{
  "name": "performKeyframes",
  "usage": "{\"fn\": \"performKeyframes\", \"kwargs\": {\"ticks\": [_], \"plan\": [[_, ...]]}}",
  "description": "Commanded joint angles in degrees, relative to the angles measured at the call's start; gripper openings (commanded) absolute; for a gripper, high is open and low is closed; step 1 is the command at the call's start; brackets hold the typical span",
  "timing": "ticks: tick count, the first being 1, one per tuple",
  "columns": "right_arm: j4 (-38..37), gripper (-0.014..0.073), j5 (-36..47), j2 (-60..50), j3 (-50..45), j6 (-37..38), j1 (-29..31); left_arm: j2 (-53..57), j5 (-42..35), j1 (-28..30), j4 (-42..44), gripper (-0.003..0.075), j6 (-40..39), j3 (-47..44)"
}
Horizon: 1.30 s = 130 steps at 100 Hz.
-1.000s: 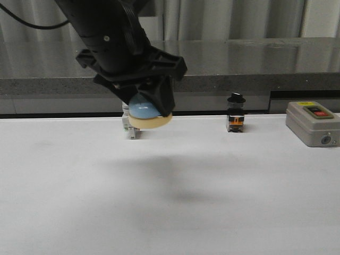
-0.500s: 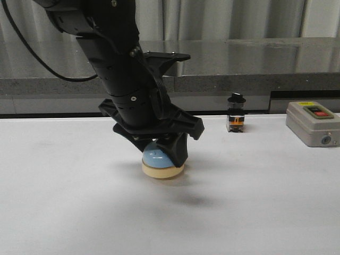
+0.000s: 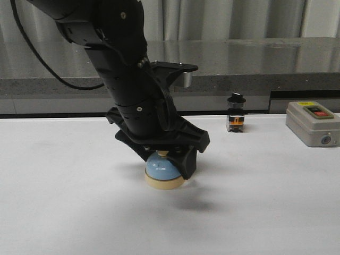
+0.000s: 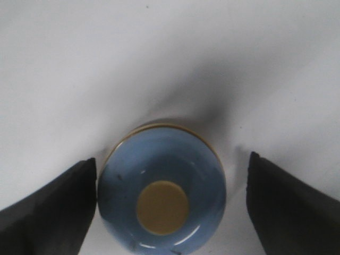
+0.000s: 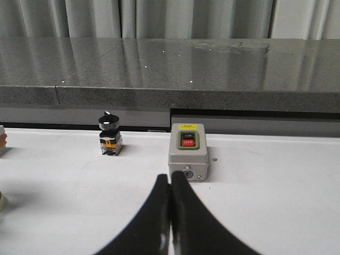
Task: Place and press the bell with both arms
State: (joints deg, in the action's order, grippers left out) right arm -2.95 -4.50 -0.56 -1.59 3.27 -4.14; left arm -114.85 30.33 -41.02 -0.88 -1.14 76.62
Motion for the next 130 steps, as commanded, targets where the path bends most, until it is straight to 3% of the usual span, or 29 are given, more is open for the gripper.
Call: {"fn": "performKeyframes", "kwargs": {"ticks": [1,24,49,82,108,130], "plan": [[-0.09,-0.0060,4.89,-0.85,0.83,-0.38,0.28,3.01,-1.36,-0.59,-0.58,0.0606,0.09,1.76],[-0.09,-0.0060,4.89,-0.85,0.83,-0.38,0.28,5.94,0.21,-0.45,-0.58,0.0606,0.09,1.76],[-0.09,-0.0060,4.89,-0.85,0.83,-0.38,0.28,17.38,-0.29,2.63,-0.39,0.0606,-0.54,-0.47],[-0.09,-0.0060,4.89,-0.85,0.83,-0.38,0.28,38.72,-8.24,14.70,-0.39,0.0606,-1.77,-17.01],[-0.09,-0.0060,4.89,-0.85,0.83,-0.38,0.28,56.39,-9.88,26.77,-0.39,0.0606,-1.77,-30.61],[-0.09,-0.0060,4.89,-0.85,0.83,-0.38,0.28,71.25,-9.42,29.35,-0.39,0.0576,-1.77,-39.15]]}}
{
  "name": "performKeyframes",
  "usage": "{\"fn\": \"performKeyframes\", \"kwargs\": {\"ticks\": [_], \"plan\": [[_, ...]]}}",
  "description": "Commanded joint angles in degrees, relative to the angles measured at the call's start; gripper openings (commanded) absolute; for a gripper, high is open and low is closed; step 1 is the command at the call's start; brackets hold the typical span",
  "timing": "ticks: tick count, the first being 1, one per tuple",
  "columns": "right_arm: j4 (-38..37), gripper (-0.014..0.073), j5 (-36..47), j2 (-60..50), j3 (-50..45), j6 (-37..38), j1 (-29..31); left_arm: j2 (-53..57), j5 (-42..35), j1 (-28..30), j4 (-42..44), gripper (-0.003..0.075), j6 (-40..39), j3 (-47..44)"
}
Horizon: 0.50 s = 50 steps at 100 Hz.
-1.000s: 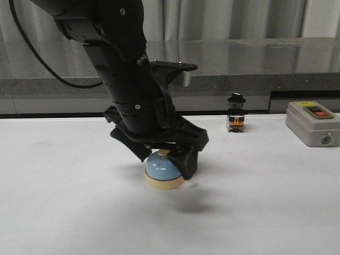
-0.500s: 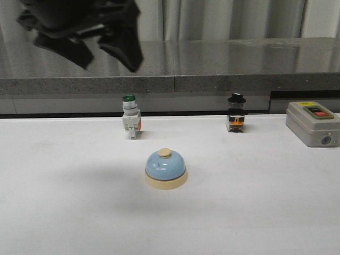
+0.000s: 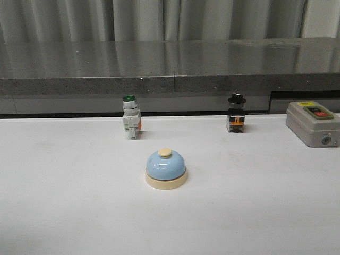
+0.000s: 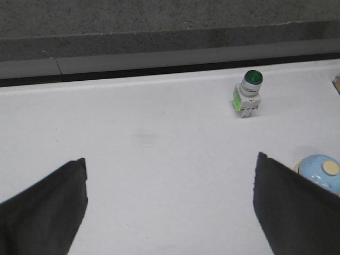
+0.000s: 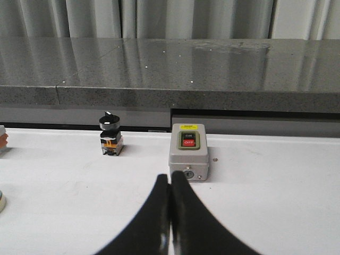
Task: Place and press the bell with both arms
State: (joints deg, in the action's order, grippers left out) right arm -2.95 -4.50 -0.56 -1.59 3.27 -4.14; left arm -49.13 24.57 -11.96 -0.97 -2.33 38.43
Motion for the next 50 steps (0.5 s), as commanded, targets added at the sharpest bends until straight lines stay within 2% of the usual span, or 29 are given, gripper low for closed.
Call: {"fn": "performKeyframes", "kwargs": {"ticks": [1,10,17,43,50], "plan": [[-0.09,-0.0060,4.89,-0.85,0.83,-0.38,0.28,6.51,-3.66,0.29,-0.30,0.0569,-0.57,-1.16],[-0.09,-0.0060,4.89,-0.85,0.83,-0.38,0.28,12.67,-2.63,0.29,-0.30,0.0512,-0.57,-3.46],[-0.09,-0.0060,4.89,-0.85,0.83,-0.38,0.28,16.97,-1.77,0.29,-0.30,0.0433,-0.57,-4.81],[-0.09,-0.0060,4.89,-0.85,0.83,-0.38,0.28,25.75,-1.18,0.29,-0.30,0.0008,-0.57,-6.66],[-0.09,-0.0060,4.89,-0.85,0.83,-0.38,0.28,25.97,-1.18,0.29,-0.30,-0.0020,-0.57,-6.66]]}}
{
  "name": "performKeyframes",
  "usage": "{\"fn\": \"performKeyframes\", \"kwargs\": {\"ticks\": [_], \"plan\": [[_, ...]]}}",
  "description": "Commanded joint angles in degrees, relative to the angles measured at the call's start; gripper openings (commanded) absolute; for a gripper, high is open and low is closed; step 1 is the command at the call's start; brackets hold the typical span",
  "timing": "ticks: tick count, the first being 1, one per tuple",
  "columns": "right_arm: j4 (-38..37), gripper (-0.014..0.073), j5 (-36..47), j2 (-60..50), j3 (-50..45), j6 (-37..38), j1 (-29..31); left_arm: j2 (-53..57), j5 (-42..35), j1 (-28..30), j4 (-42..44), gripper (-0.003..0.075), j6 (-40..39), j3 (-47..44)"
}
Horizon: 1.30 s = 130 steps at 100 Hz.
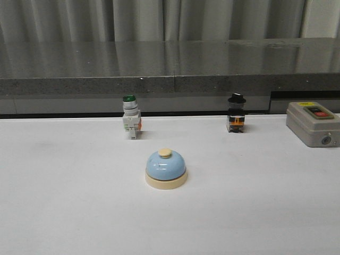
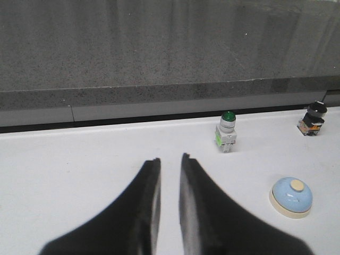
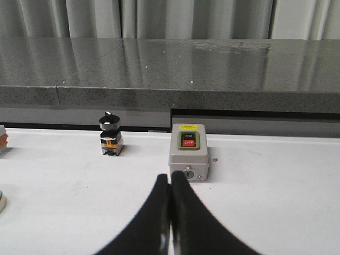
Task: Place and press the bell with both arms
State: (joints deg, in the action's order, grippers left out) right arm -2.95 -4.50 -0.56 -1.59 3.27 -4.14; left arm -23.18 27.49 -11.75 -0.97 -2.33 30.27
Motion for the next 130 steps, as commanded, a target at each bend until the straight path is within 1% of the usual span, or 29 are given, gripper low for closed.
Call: {"fn": "performKeyframes", "kwargs": {"ticks": [1,48,66,76,85,107,120,130], "plan": [[-0.09,-0.0060,4.89,-0.85,0.83,-0.38,0.28,0.03,-4.09,0.07,-0.30,-0.0019,-0.57,1.50],[-0.09,-0.0060,4.89,-0.85,0.83,-0.38,0.28,0.03,-5.22,0.07,0.12,-0.0019,-0.57,1.50],[-0.09,-0.0060,4.89,-0.85,0.83,-0.38,0.28,0.33,-7.29,0.12,6.28,-0.0020,-0.57,0.85],[-0.09,-0.0060,4.89,-0.85,0.83,-0.38,0.28,2.50,-10.23,1.24,7.56,-0.0020,-0.57,-2.10],[-0.09,-0.0060,4.89,-0.85,0.83,-0.38,0.28,5.77,-12.62,3.68,7.56,-0.0020,-0.57,-5.95],[-0.09,-0.0060,4.89,-0.85,0.83,-0.38,0.28,15.81,-13.88,9.80,7.46,-0.0020,-0.57,-16.86],[-0.09,-0.0060,4.89,-0.85,0.83,-0.38,0.28,21.97,-17.51,12.40,7.46,-0.0020,-0.57,-22.92],[-0.09,-0.0060,4.89,-0.85,0.83,-0.38,0.28,25.30,-19.04,13.75,7.02,-0.0019,-0.57,-25.89]]}}
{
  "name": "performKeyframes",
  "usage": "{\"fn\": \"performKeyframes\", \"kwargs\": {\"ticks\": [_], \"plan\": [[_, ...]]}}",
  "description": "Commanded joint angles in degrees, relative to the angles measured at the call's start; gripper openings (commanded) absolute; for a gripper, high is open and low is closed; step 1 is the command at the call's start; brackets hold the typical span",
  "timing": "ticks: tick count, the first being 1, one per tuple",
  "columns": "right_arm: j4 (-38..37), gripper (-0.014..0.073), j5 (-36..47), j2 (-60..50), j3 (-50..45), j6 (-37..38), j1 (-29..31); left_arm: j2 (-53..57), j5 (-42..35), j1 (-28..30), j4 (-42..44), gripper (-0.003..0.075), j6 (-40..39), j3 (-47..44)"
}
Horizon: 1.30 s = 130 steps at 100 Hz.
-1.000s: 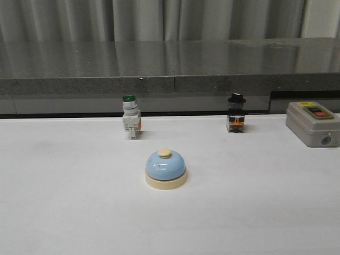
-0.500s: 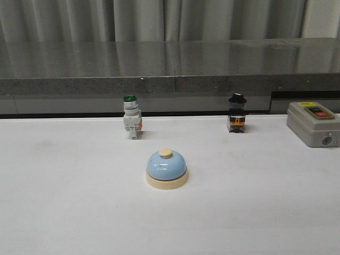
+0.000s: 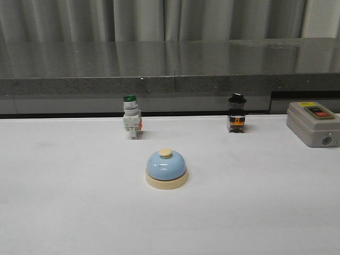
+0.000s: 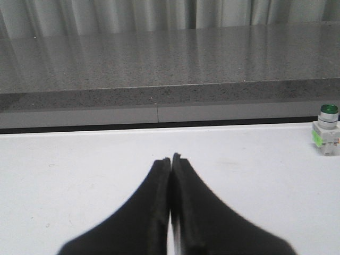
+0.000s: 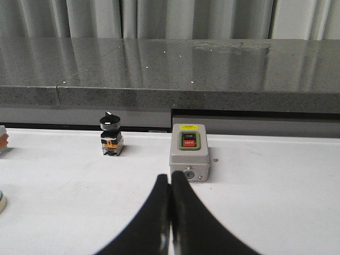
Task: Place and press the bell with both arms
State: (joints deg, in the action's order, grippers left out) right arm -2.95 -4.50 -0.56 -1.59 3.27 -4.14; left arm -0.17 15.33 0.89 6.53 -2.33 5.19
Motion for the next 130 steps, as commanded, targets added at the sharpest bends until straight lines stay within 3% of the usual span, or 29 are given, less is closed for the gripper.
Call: {"fn": "performKeyframes", "kwargs": {"ticks": [1,44,130], "plan": [[-0.09,-0.0060,4.89,-0.85,0.83,-0.38,0.28,2.29,-7.09,1.31,-0.47,-0.0020,-0.57,-0.94],[-0.09,-0.0060,4.83,-0.85,0.83,-0.38,0.28,2.05,-17.43,1.75,-0.08,-0.0020,-0.57,-7.63],[-0.09,-0.0060,7.01,-0.85,0.90,-0.38,0.28,2.05,-15.87,1.75,-0.08,-0.0020,-0.57,-7.58]]}}
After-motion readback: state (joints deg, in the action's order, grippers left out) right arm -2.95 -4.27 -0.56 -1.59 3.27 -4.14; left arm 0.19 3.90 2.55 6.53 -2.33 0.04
